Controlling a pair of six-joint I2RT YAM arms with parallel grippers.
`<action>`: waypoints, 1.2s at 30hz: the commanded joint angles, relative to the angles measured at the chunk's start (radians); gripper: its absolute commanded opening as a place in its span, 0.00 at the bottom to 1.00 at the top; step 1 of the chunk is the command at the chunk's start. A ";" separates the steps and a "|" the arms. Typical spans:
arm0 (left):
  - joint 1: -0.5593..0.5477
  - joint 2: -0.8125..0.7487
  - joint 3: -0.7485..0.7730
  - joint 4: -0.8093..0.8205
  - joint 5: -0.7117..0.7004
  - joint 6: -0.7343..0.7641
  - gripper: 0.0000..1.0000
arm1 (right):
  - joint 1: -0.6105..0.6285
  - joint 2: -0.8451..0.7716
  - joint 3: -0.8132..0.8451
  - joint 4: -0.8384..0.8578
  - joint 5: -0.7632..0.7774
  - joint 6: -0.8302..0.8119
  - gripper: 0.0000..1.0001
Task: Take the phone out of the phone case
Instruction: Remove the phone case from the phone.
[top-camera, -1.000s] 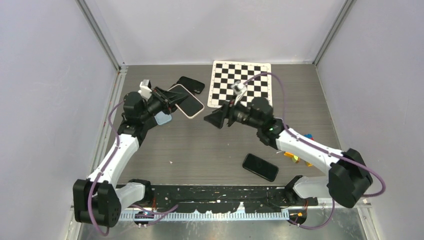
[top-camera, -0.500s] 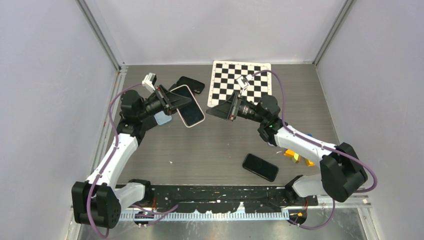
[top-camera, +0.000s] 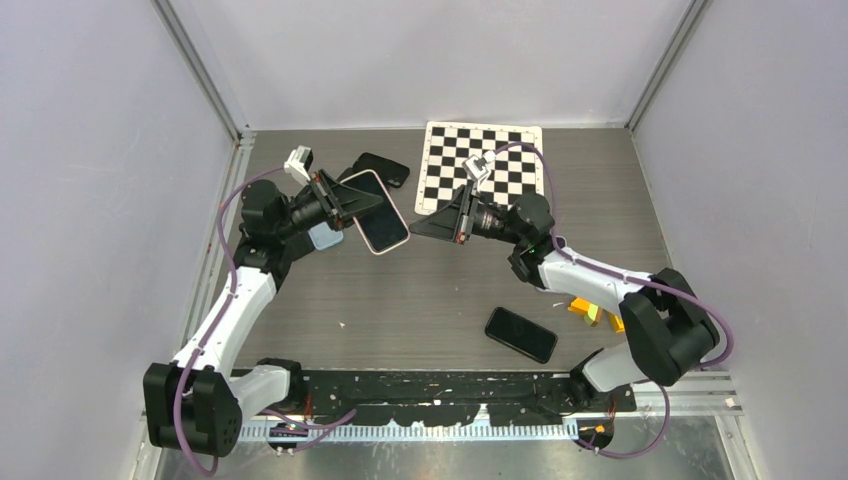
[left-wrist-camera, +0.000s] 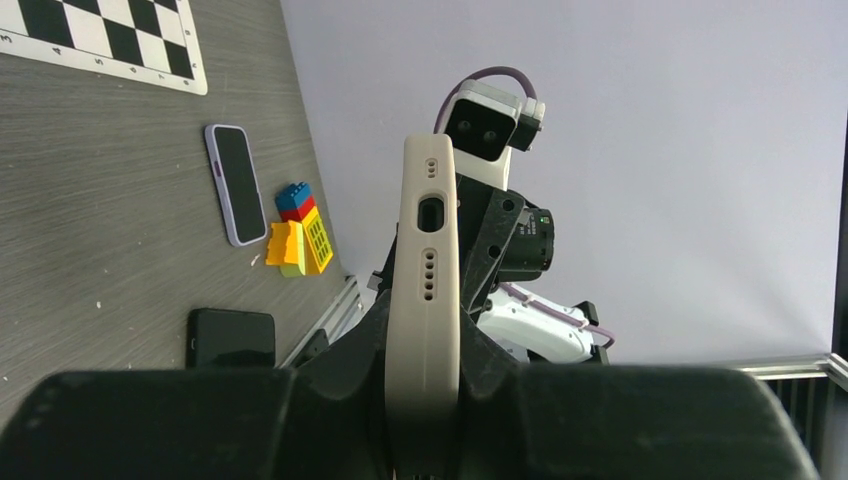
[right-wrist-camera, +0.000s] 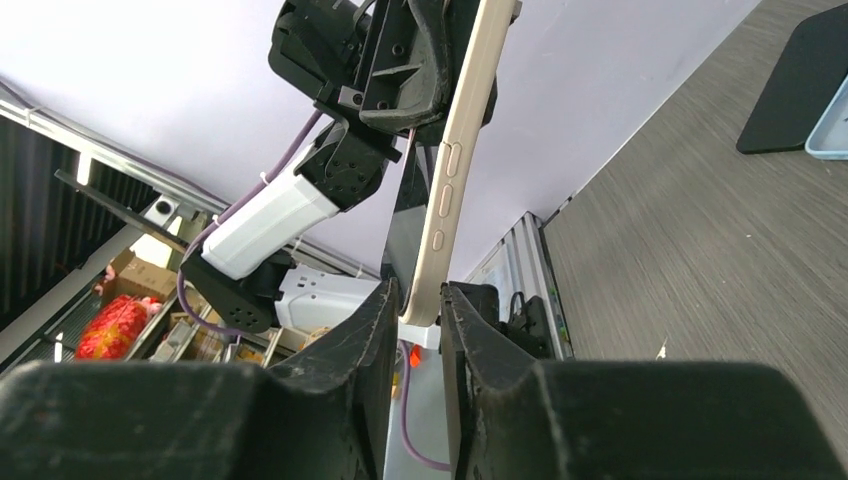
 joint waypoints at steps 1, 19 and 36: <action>0.004 -0.020 0.053 0.100 0.001 -0.027 0.00 | -0.002 0.024 0.012 0.119 -0.047 0.041 0.27; -0.012 -0.037 0.032 0.299 -0.007 -0.207 0.00 | 0.073 0.040 0.070 -0.164 0.016 -0.172 0.15; -0.002 -0.063 0.052 0.513 -0.048 -0.501 0.00 | 0.084 0.096 0.087 -0.598 0.312 -0.419 0.04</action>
